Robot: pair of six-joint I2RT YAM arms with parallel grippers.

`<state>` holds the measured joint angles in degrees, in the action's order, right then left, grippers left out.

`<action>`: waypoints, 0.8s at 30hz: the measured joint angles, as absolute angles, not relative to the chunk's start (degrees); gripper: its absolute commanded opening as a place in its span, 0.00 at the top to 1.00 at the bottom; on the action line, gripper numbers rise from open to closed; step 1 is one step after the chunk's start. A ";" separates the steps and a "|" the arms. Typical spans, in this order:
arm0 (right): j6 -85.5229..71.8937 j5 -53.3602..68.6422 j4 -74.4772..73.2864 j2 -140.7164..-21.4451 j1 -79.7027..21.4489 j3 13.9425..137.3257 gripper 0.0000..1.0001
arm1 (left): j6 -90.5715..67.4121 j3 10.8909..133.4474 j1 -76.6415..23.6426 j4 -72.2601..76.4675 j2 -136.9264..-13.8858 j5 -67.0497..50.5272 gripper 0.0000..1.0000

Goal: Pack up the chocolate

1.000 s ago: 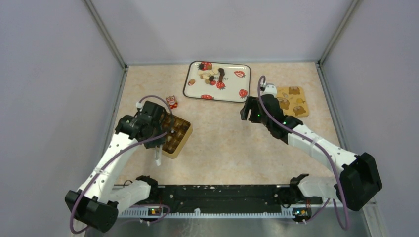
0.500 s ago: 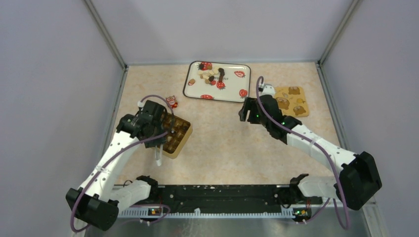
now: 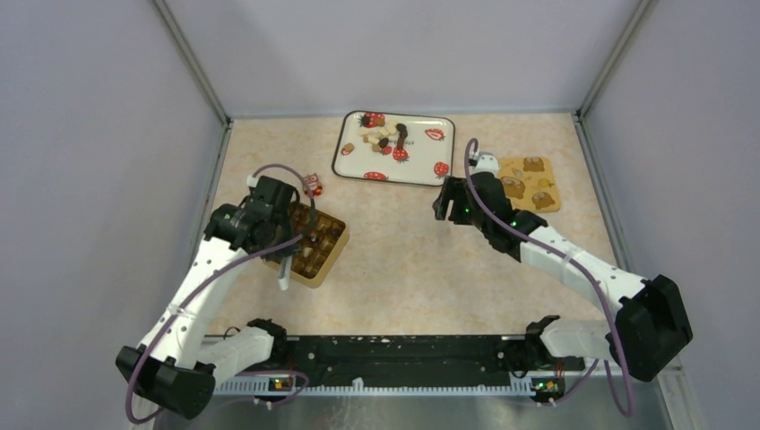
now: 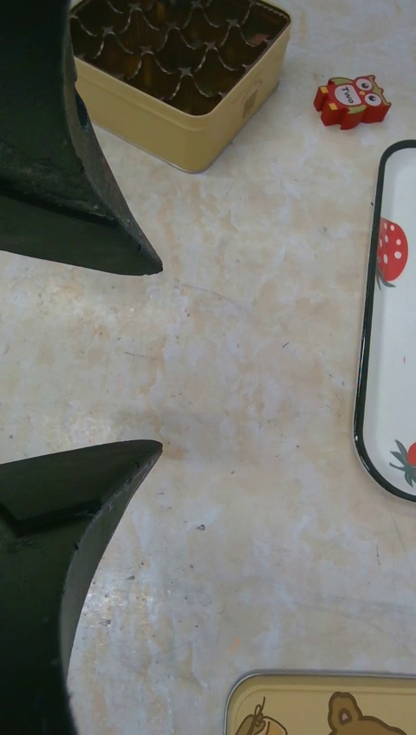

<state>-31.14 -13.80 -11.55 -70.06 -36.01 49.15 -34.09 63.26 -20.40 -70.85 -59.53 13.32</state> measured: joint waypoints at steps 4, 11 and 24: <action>-31.14 -13.80 -11.55 -70.04 -36.01 49.15 0.32 | -32.99 68.31 -20.40 -70.28 -59.53 11.33 1.00; -31.22 -13.87 -11.60 -70.00 -36.01 49.15 0.32 | -30.74 70.19 -20.40 -61.78 -62.63 5.26 0.95; -31.38 -16.78 -13.37 -65.93 -36.01 49.10 0.32 | -21.54 83.50 -20.38 -37.95 -90.65 1.28 0.89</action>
<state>-31.38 -16.78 -13.37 -65.93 -36.01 49.10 -21.54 83.50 -20.38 -37.95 -90.65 1.28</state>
